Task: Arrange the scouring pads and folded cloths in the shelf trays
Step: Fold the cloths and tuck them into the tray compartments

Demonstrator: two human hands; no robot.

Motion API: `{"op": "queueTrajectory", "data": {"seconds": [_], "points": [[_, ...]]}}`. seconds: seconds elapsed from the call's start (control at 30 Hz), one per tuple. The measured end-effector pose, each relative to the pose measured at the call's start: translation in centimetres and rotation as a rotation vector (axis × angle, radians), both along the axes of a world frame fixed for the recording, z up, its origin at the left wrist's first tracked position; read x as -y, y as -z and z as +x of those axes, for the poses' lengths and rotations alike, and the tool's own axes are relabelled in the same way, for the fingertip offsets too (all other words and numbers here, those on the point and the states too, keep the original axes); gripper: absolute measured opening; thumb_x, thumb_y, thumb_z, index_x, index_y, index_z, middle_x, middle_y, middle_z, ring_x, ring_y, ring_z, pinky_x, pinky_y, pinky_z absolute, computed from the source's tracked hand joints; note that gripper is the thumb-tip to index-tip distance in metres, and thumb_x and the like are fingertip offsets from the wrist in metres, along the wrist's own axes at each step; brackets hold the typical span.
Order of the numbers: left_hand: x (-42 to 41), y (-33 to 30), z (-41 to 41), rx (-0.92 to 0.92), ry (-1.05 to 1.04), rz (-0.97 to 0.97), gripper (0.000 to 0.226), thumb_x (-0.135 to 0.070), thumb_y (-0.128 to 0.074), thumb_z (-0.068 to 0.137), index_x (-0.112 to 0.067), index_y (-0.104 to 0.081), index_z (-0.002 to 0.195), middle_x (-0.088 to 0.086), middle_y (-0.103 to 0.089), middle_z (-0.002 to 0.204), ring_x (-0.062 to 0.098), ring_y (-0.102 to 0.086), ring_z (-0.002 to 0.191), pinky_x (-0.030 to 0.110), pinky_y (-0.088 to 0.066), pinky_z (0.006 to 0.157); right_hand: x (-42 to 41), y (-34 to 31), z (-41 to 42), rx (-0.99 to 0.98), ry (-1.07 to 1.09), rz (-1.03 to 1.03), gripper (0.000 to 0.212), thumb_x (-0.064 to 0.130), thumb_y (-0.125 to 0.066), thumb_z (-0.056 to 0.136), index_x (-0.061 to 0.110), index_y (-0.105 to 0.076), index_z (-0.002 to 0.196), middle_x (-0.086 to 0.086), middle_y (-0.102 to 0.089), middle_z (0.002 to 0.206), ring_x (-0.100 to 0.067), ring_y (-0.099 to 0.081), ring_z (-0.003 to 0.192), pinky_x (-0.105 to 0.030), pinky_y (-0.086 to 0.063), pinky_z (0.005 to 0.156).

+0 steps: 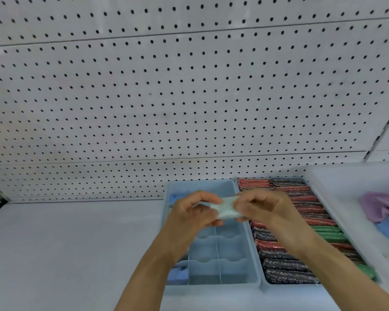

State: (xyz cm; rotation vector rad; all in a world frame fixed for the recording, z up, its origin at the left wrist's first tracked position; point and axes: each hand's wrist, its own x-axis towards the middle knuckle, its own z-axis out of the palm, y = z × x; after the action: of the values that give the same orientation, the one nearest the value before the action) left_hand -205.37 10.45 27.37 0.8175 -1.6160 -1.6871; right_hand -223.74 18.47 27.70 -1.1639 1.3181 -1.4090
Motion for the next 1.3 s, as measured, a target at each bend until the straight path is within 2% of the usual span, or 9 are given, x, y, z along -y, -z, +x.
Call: {"op": "queueTrajectory", "data": {"seconds": [0.07,0.13,0.23,0.4,0.53,0.67,0.87,1.07,1.3], "points": [[0.5,1.8,1.1,0.126,0.014,-0.1,0.03,0.008,-0.065,0.082,-0.02,-0.07,0.094,0.0,-0.069,0.088,0.014,-0.065,0.081,0.03,-0.058,0.075,0.6,1.4,0.4,-0.146,-0.019,0.098,0.024,0.001,-0.076,0.077,0.012,-0.066,0.096,-0.013,-0.069,0.092,-0.022,-0.066,0.079,-0.026,-0.055,0.07],[1.0,3.3,1.7,0.219,0.012,-0.163,0.038,0.009,-0.067,0.079,-0.026,-0.07,0.094,0.006,-0.067,0.094,0.012,-0.062,0.083,0.034,-0.059,0.081,1.5,2.7,0.9,-0.279,-0.081,0.186,0.034,0.001,-0.076,0.077,0.019,-0.062,0.103,-0.009,-0.067,0.091,-0.016,-0.063,0.074,-0.025,-0.053,0.067],[2.0,4.5,1.9,0.287,-0.041,-0.236,0.04,0.013,-0.062,0.077,-0.023,-0.067,0.092,0.002,-0.067,0.09,0.006,-0.062,0.081,0.024,-0.057,0.075,3.4,4.1,1.6,-0.541,-0.143,0.214,0.025,0.011,-0.075,0.076,0.026,-0.066,0.094,0.008,-0.068,0.084,-0.004,-0.06,0.072,-0.019,-0.048,0.065],[4.9,5.8,1.5,0.35,-0.208,-0.431,0.04,0.006,-0.064,0.081,-0.027,-0.06,0.103,-0.008,-0.061,0.105,-0.003,-0.057,0.092,0.011,-0.046,0.082,8.5,5.0,2.3,-0.705,-0.102,0.214,0.019,0.015,-0.072,0.076,0.027,-0.067,0.089,0.013,-0.065,0.078,0.002,-0.054,0.06,-0.021,-0.045,0.061],[8.0,7.9,2.3,0.653,-0.456,-0.579,0.057,-0.015,-0.069,0.083,-0.024,-0.044,0.133,-0.007,-0.04,0.13,0.011,-0.038,0.122,0.022,-0.033,0.097,13.6,6.6,1.0,-0.845,0.091,0.263,0.023,0.021,-0.07,0.079,0.032,-0.066,0.099,0.017,-0.065,0.094,-0.009,-0.062,0.086,-0.032,-0.054,0.076],[8.9,10.3,2.7,0.9,-0.347,-0.452,0.072,-0.021,-0.064,0.087,-0.018,-0.024,0.147,0.007,-0.029,0.147,0.025,-0.033,0.13,0.033,-0.035,0.102,16.6,9.4,-0.1,-0.979,0.089,0.32,0.02,0.022,-0.067,0.08,0.033,-0.066,0.097,0.013,-0.068,0.098,-0.014,-0.063,0.089,-0.028,-0.05,0.071],[9.1,11.5,2.5,0.912,-0.31,-0.418,0.074,-0.021,-0.057,0.092,-0.022,-0.012,0.151,0.004,-0.035,0.142,0.024,-0.037,0.126,0.036,-0.04,0.099,18.6,10.7,0.1,-1.032,0.041,0.341,0.022,0.02,-0.068,0.077,0.031,-0.069,0.096,0.01,-0.069,0.095,-0.015,-0.064,0.088,-0.028,-0.05,0.072],[9.1,11.2,2.4,0.906,-0.301,-0.395,0.074,-0.023,-0.055,0.094,-0.024,-0.009,0.152,0.003,-0.039,0.142,0.023,-0.039,0.125,0.036,-0.04,0.099,19.8,11.5,0.4,-1.223,-0.01,0.431,0.023,0.024,-0.069,0.076,0.035,-0.07,0.096,0.008,-0.068,0.102,-0.019,-0.063,0.093,-0.026,-0.047,0.07],[8.9,11.1,2.5,0.884,-0.301,-0.379,0.073,-0.021,-0.056,0.093,-0.028,-0.012,0.151,0.003,-0.042,0.14,0.023,-0.042,0.123,0.038,-0.043,0.097,20.6,10.8,0.0,-1.126,-0.161,0.519,0.011,0.026,-0.073,0.074,0.027,-0.073,0.085,0.006,-0.068,0.083,-0.017,-0.063,0.078,-0.032,-0.054,0.073]]}}
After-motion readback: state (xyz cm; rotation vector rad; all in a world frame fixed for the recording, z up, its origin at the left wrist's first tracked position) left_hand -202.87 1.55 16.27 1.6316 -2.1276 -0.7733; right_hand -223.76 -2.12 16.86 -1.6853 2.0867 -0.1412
